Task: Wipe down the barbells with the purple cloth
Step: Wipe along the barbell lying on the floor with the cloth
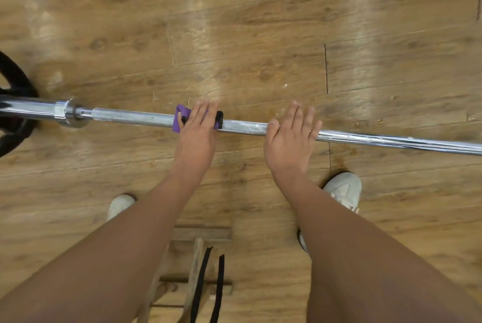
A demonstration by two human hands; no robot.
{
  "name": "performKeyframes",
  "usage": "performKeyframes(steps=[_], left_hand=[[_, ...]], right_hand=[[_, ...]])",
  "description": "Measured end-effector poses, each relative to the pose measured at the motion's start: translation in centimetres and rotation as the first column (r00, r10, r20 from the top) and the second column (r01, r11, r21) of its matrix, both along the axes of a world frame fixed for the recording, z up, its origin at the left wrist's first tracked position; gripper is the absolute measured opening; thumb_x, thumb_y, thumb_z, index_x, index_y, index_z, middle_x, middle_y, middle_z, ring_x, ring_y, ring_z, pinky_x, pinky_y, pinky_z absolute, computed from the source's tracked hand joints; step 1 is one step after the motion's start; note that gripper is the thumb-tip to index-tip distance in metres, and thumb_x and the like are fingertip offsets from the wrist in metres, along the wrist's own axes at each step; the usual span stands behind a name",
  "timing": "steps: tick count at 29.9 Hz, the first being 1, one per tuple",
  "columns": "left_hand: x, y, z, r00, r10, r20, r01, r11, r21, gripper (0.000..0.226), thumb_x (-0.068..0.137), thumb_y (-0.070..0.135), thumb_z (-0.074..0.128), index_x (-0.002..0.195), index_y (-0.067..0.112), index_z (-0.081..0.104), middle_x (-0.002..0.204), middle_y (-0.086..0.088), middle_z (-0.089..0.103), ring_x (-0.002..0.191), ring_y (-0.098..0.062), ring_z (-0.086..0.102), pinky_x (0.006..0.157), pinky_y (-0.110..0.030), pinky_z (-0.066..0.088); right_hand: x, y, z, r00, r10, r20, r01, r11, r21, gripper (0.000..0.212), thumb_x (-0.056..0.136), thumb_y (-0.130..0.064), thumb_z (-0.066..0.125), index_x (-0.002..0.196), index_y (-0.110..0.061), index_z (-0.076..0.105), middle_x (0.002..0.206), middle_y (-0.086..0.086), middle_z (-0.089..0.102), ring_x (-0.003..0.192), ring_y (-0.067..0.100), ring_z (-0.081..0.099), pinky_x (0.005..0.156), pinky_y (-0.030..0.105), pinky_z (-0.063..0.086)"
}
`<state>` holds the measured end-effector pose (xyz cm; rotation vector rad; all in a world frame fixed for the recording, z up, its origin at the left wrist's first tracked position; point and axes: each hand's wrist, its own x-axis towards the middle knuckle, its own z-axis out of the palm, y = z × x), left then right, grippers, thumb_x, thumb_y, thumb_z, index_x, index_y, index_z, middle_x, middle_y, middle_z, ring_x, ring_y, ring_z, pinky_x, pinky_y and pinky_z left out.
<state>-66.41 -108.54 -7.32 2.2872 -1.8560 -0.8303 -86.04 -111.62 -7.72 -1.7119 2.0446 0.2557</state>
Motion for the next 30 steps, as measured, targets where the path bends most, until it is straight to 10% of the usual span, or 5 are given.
performKeyframes(steps=[15, 30], left_hand=[[3.7, -0.1, -0.2, 0.968, -0.229, -0.104, 0.234, 0.971, 0.038, 0.057, 0.103, 0.009, 0.045, 0.157, 0.017, 0.03, 0.163, -0.003, 0.033, 0.152, -0.02, 0.025, 0.119, -0.051, 0.03], [0.5, 0.4, -0.5, 0.99, -0.125, 0.064, 0.128, 0.991, -0.045, 0.062, 0.097, 0.004, 0.045, 0.156, 0.017, 0.033, 0.162, -0.005, 0.032, 0.153, -0.023, 0.022, 0.123, -0.05, 0.012]], right_hand=[[0.4, -0.5, 1.0, 0.998, 0.013, -0.056, -0.004, 0.987, 0.163, 0.065, 0.108, -0.042, 0.016, 0.161, -0.007, 0.001, 0.169, 0.009, 0.006, 0.155, 0.028, -0.011, 0.125, 0.048, -0.01], [-0.2, 0.2, -0.9, 0.998, 0.044, -0.045, -0.048, 0.995, -0.086, 0.063, 0.108, -0.039, 0.024, 0.16, -0.003, 0.015, 0.165, 0.016, 0.024, 0.155, 0.035, 0.005, 0.124, 0.052, -0.003]])
